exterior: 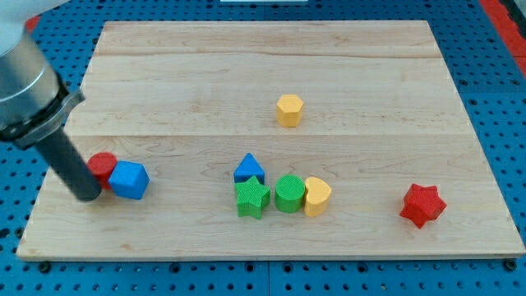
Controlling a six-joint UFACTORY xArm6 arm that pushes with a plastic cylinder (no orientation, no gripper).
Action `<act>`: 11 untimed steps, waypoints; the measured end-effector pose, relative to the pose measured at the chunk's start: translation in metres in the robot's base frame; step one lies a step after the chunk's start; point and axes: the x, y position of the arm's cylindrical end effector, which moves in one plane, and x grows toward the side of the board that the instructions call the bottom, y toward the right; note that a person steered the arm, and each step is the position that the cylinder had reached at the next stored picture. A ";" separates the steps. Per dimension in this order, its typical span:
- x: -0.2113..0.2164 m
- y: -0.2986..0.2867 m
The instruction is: Move the red circle to the blue triangle
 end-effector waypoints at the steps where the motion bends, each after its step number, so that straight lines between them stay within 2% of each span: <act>1: -0.030 0.003; 9: -0.039 -0.029; 10: -0.067 -0.011; 11: -0.081 0.070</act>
